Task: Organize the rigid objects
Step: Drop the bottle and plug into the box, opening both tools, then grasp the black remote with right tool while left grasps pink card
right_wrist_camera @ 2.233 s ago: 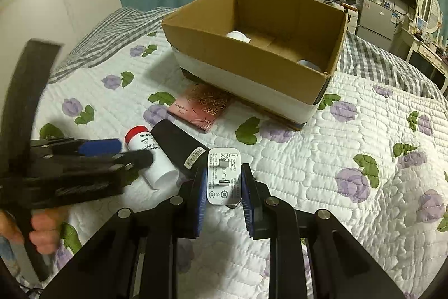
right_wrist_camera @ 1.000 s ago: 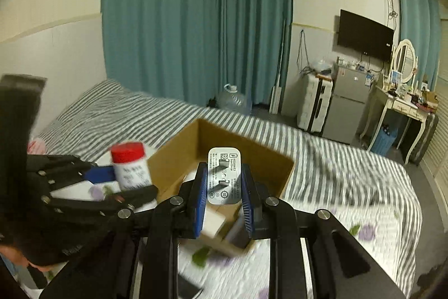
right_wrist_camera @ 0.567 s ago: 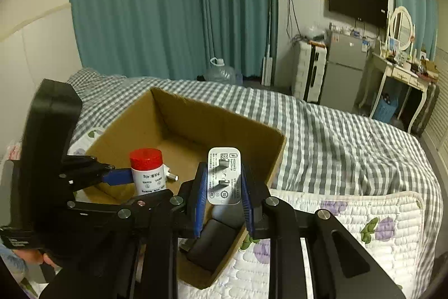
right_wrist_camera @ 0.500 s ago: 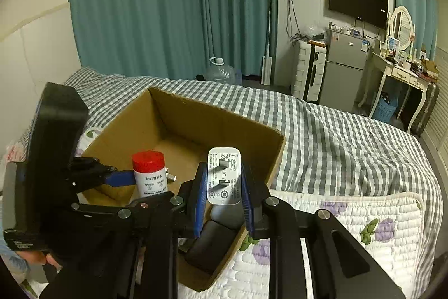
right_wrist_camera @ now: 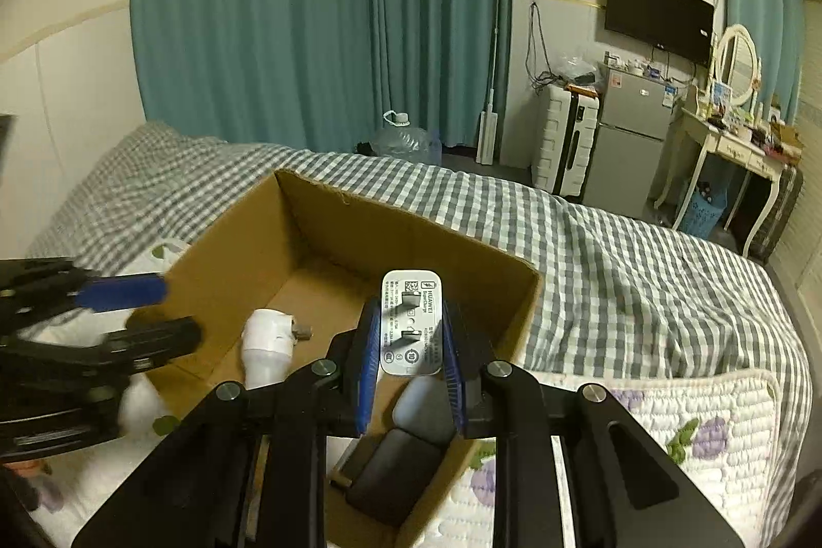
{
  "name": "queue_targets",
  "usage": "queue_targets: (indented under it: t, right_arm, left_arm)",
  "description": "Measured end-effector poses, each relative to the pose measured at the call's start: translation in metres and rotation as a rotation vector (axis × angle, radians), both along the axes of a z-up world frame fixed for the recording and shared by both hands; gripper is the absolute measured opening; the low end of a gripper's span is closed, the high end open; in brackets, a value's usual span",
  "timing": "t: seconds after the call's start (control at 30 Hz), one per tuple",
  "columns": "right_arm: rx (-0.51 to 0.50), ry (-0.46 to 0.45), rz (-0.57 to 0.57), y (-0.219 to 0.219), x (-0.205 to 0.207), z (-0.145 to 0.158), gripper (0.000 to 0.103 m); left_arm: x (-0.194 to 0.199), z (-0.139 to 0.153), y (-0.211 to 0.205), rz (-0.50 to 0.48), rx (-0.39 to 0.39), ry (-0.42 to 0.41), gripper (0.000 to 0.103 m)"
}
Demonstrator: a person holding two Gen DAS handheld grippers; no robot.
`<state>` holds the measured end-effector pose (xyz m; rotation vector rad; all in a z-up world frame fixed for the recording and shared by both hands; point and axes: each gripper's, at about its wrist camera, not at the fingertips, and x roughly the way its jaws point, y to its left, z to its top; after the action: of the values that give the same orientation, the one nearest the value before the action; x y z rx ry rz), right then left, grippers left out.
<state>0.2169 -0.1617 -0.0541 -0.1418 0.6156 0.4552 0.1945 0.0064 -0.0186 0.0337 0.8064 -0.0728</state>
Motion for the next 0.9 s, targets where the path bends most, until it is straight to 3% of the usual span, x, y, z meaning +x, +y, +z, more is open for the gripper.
queue_targets:
  t: [0.17,0.3,0.37,0.4,0.67,0.77,0.9]
  right_arm:
    - [-0.042,-0.03,-0.032,0.017,0.022,-0.02,0.022]
    - [-0.004,0.034,-0.052,0.011,0.032,-0.032,0.025]
    - [0.021,0.029,-0.063,0.005,0.03,-0.03,0.067]
    - [0.042,0.003,-0.068,0.001,0.026,-0.025,0.071]
    - [0.076,-0.11,0.024,-0.013,-0.046,0.021,0.074]
    - [0.063,-0.116,0.078,-0.009,-0.078,0.02,0.074]
    - [0.019,-0.053,0.158,0.003,-0.116,-0.009,0.074]
  left_arm:
    - [-0.008,-0.009,0.021,0.039,0.002,-0.02,0.045]
    - [-0.011,-0.011,0.029,0.047,-0.005,-0.04,0.045]
    - [-0.014,-0.009,0.03,0.042,-0.007,-0.052,0.045]
    - [-0.016,-0.008,0.03,0.043,-0.01,-0.058,0.046]
    - [-0.049,-0.006,0.03,0.061,-0.024,-0.071,0.052]
    - [-0.07,-0.015,0.033,0.079,-0.01,-0.067,0.054]
    - [-0.091,-0.035,0.037,0.103,-0.002,-0.026,0.054]
